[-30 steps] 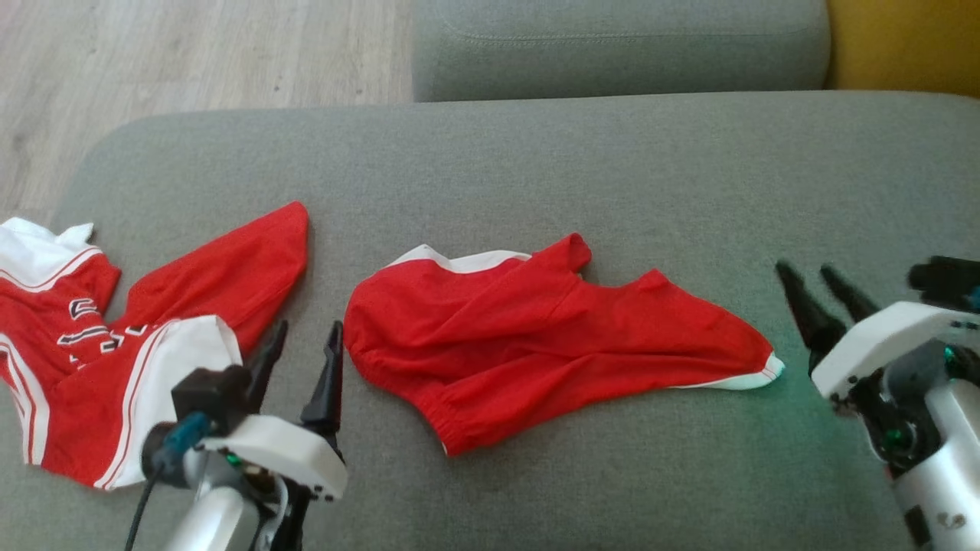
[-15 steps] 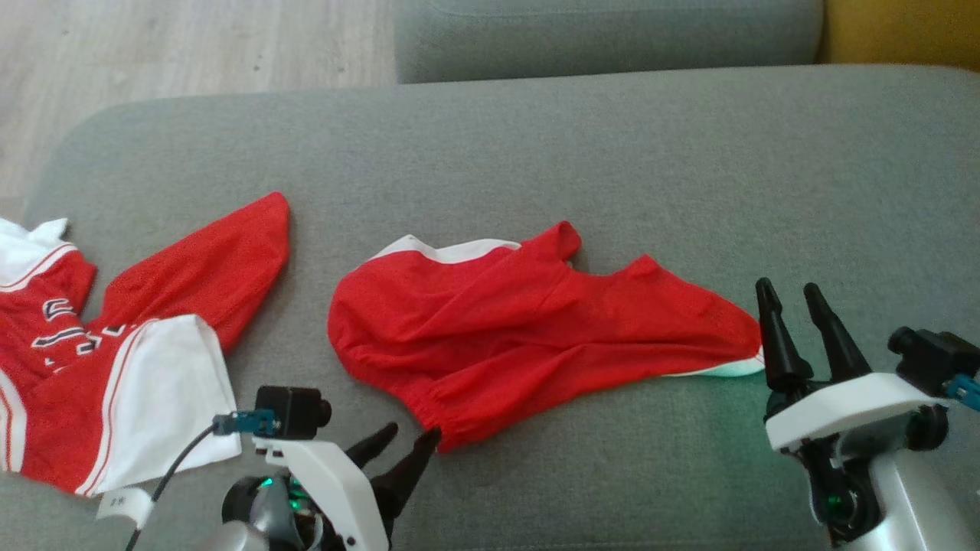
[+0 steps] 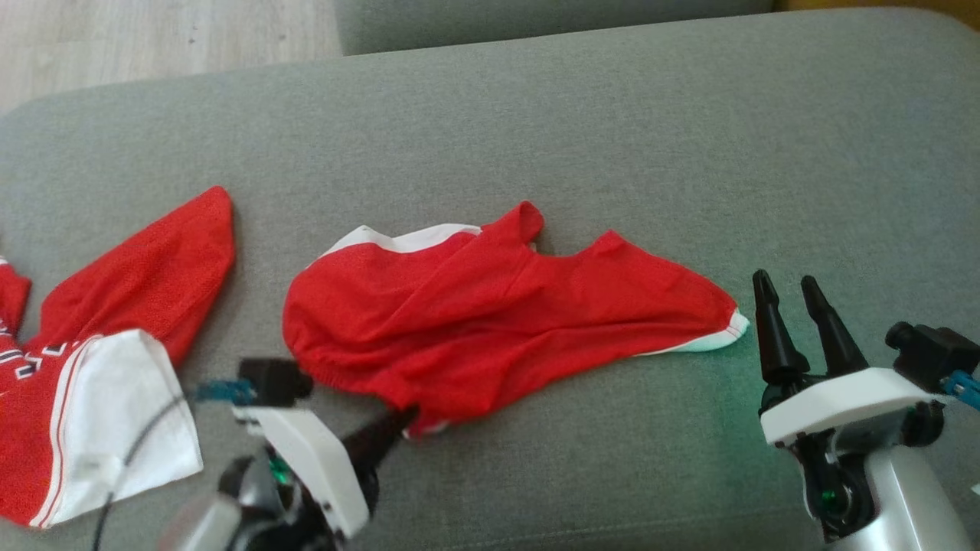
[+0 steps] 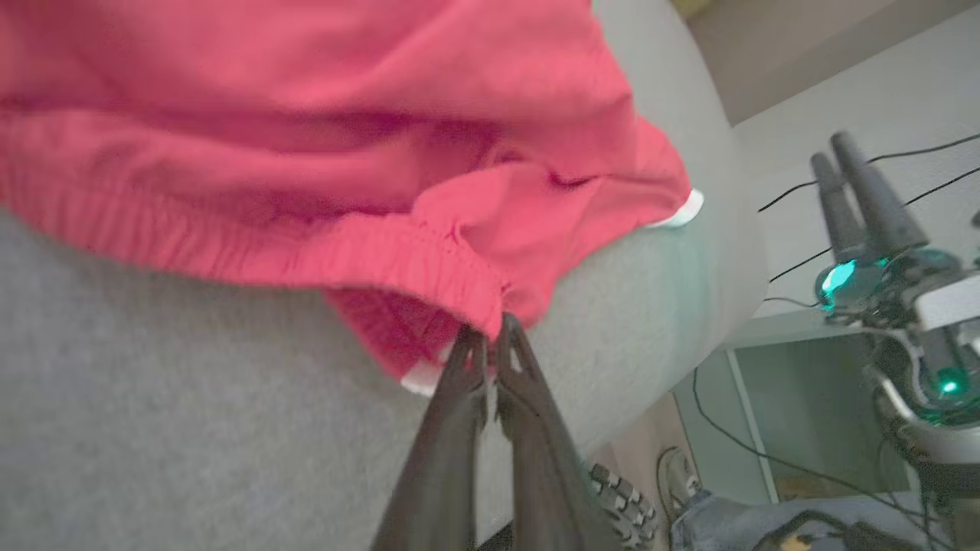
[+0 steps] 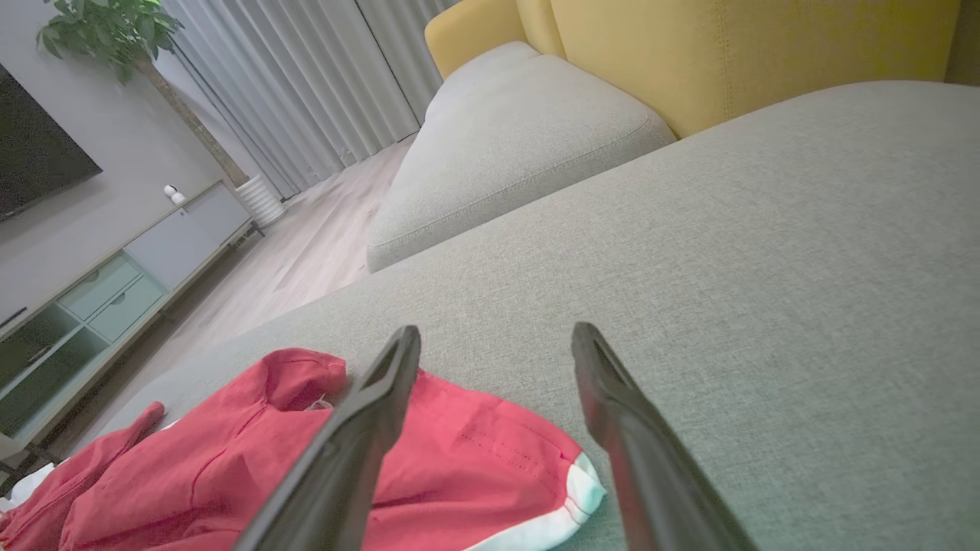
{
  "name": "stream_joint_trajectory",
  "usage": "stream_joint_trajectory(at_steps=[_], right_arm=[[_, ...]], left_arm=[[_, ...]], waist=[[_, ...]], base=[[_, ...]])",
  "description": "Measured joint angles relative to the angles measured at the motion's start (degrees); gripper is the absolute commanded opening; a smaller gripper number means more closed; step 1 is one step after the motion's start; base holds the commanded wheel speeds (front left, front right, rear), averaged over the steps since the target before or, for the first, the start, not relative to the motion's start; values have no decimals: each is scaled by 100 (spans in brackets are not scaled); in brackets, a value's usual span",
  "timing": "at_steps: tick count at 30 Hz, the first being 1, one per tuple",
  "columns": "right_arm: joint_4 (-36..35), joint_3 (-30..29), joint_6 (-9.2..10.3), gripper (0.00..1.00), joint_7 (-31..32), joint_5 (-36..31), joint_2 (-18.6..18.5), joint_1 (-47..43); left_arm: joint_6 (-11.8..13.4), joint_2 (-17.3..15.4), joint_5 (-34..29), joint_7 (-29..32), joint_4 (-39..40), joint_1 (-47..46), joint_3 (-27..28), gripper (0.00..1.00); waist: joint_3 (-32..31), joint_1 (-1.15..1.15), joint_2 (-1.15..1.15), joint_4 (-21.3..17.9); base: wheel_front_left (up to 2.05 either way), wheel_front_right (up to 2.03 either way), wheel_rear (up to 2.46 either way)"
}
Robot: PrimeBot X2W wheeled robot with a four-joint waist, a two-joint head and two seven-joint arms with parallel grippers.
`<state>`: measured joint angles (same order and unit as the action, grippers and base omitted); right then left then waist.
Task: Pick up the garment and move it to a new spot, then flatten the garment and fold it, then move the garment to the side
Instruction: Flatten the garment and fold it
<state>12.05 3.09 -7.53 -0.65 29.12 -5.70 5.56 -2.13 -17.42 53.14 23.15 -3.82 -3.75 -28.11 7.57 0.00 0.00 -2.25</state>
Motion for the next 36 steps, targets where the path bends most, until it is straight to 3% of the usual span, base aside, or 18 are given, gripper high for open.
stream_joint_trajectory(at_steps=[3,7,13,19,20,22,26,30,36], right_arm=[[2,-12,0,100,0,-40,24,10],[16,3,0,100,0,-41,89,52],[83,60,0,100,43,-41,126,211],[230,198,0,100,76,-45,132,219],[248,219,0,100,76,-45,134,219],[300,250,0,100,76,-45,143,222],[349,252,0,100,67,-44,146,216],[349,241,0,100,63,-44,145,208],[264,269,0,100,-54,-45,131,189]], left_arm=[[-44,-88,224,33,70,-198,322,0],[-92,-278,777,569,-134,-472,539,0],[-124,-564,1158,1254,-1066,-1321,781,0],[-226,-577,1092,1634,-2143,-1949,576,0],[-278,-573,1091,1634,-2308,-2000,553,5],[-359,-558,1092,1600,-2536,-2070,519,100],[-463,-549,1018,1412,-2571,-2115,423,100],[-495,-620,938,1193,-2060,-2106,283,100],[-443,-898,252,176,-1110,-1914,298,100]], waist=[[35,0,0,-59],[83,0,0,-130],[181,0,0,-259],[245,0,0,-374],[244,0,0,-390],[214,1,0,-409],[88,0,0,-373],[-81,0,0,-247],[-315,0,0,-53]], base=[[0,0,0],[0,0,0],[0,0,0],[0,0,0],[0,0,0],[0,0,0],[0,0,0],[0,0,0],[0,0,0]])
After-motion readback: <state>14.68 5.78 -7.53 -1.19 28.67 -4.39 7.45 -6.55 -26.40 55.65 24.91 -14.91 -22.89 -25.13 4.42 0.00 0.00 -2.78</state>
